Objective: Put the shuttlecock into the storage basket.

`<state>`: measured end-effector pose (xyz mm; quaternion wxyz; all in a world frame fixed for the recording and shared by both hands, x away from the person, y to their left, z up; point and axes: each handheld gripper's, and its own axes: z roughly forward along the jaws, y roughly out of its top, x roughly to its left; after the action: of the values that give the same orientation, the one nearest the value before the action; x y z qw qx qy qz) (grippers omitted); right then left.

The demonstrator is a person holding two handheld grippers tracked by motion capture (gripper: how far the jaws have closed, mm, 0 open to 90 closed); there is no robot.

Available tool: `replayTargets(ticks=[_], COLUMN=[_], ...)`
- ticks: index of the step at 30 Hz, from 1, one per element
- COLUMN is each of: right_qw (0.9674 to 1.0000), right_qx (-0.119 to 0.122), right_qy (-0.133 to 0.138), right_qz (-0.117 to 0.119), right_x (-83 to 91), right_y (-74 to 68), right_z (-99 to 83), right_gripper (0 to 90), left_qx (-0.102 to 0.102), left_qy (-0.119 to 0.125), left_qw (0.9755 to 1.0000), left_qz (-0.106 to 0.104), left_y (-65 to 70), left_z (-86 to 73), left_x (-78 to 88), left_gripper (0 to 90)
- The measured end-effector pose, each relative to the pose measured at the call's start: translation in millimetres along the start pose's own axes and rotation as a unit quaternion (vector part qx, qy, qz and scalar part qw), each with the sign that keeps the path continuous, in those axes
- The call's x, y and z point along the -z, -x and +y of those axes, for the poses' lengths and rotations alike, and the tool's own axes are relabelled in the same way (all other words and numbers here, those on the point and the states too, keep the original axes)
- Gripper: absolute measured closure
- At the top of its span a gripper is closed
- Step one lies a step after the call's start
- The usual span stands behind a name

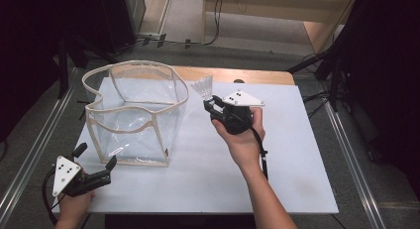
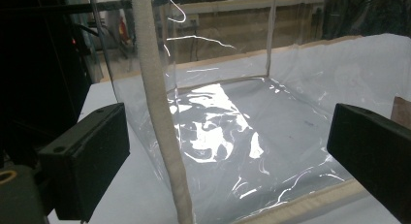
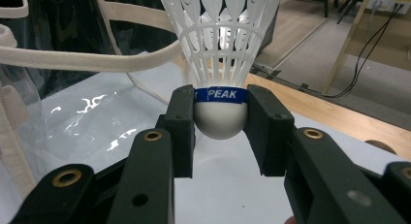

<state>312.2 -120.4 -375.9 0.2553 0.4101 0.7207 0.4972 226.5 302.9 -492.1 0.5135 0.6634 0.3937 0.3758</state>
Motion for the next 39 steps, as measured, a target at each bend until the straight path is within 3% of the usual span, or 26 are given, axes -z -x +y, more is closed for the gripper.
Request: replayTargets(ticks=[39], right_qw=[0.9995], right_qx=[0.013], right_qy=[0.023], right_qz=[0.015], right_x=[0.3], right_y=[-12.2], right_z=[19.0], right_gripper=[62.7], left_qx=[0.002], left_qy=[0.000], left_qw=[1.0000], left_qz=[0.000], left_y=[-0.4], left_z=[0.0], left_x=[-0.1], left_gripper=[2.3])
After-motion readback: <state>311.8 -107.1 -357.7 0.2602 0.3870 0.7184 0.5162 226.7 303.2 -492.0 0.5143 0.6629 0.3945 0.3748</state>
